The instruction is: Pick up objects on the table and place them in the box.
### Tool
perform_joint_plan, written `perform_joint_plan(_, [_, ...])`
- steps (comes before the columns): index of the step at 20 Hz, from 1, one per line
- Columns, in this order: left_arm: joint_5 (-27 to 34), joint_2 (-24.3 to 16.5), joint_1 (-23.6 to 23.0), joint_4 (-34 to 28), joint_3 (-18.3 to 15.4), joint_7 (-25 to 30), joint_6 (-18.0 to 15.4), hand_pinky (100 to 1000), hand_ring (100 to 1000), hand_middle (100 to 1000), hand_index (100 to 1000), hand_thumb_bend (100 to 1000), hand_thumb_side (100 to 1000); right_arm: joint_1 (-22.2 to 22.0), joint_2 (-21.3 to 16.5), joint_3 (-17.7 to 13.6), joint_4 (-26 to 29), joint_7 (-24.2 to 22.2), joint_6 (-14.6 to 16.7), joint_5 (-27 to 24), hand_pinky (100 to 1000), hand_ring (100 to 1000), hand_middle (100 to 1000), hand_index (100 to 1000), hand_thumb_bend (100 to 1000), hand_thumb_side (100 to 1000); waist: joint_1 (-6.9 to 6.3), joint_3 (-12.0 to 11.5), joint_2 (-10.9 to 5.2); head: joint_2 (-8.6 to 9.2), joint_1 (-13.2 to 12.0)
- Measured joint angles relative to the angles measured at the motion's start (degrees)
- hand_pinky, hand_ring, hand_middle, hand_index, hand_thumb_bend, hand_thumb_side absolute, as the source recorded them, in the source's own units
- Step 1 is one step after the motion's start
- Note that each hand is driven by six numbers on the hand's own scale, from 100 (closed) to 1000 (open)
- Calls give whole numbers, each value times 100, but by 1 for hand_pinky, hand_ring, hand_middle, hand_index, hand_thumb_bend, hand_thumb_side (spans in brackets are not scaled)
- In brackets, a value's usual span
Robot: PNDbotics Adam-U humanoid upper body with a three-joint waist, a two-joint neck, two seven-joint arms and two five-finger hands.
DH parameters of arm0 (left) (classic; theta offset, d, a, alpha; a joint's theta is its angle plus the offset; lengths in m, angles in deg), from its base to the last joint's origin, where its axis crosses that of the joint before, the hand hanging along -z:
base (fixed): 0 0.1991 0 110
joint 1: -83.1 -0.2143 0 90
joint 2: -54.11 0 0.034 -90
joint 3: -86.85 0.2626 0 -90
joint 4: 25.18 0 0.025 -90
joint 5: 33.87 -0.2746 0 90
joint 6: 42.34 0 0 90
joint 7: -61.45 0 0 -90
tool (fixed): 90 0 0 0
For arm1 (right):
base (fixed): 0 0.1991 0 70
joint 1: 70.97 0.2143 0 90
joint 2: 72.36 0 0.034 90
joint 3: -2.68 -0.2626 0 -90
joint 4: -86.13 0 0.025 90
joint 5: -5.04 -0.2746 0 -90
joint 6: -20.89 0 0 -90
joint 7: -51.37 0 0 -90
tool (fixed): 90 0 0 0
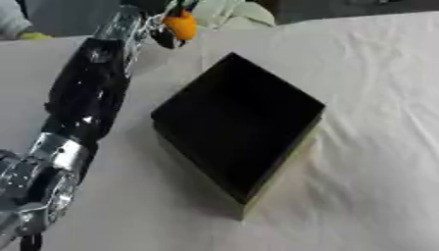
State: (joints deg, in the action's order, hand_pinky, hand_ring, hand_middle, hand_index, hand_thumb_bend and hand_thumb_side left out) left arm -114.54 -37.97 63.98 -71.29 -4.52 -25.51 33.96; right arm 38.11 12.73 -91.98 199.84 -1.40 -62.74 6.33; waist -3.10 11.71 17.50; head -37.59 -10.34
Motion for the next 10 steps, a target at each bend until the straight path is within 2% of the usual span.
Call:
perform_joint_plan(4, [691, -206, -188, -491, 266, 212, -496, 100, 257, 439, 408, 551, 100, -32, 0, -27, 0, 8, 5, 0, 770, 747, 653, 863, 291, 1000, -2, -35, -52, -22, 48])
perform_joint_plan(10, [1824, -454, -505, -1213, 670, 555, -963, 100, 262, 446, 412, 543, 100, -48, 0, -31, 0, 15, 12, 0, 770, 747, 653, 863, 290, 1000, -1, -69, -90, -46, 98])
